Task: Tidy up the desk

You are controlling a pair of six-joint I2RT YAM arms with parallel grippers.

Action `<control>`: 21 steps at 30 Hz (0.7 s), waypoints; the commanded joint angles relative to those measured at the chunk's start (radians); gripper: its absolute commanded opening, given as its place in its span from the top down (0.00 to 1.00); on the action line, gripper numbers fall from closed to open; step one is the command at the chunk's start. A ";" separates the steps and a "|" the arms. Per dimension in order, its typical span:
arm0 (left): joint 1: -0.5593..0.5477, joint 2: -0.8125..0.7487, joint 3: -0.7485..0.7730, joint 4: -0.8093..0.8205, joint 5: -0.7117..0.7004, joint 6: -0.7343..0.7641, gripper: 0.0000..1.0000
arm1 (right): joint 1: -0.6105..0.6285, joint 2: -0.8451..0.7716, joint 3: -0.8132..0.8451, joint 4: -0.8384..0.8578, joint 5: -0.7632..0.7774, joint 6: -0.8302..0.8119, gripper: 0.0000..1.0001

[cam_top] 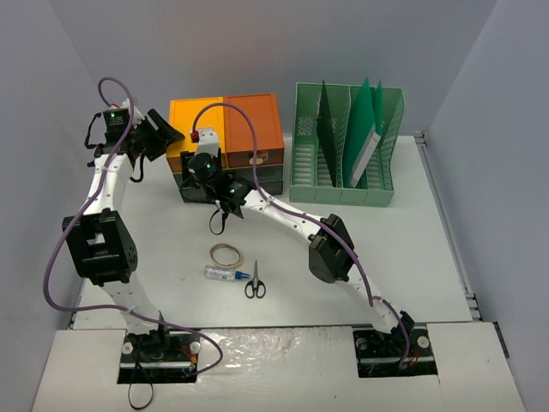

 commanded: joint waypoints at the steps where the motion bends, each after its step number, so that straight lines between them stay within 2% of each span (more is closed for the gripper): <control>1: -0.025 -0.016 -0.015 -0.111 -0.016 0.055 0.40 | -0.001 0.002 0.062 0.101 0.064 -0.036 0.50; 6: -0.025 -0.012 -0.011 -0.110 -0.016 0.057 0.40 | -0.001 0.011 0.065 0.104 0.079 -0.038 0.58; 9: -0.025 -0.009 -0.008 -0.112 -0.017 0.058 0.40 | 0.000 0.013 0.060 0.101 0.078 -0.037 0.70; 12: -0.025 -0.009 -0.006 -0.114 -0.019 0.060 0.40 | 0.000 0.005 0.045 0.102 0.076 -0.034 0.88; 15: -0.025 -0.009 -0.008 -0.114 -0.019 0.060 0.40 | 0.001 -0.001 0.030 0.102 0.076 -0.030 0.97; 21: -0.025 -0.009 -0.009 -0.114 -0.022 0.063 0.40 | 0.004 -0.037 -0.025 0.102 0.080 -0.028 1.00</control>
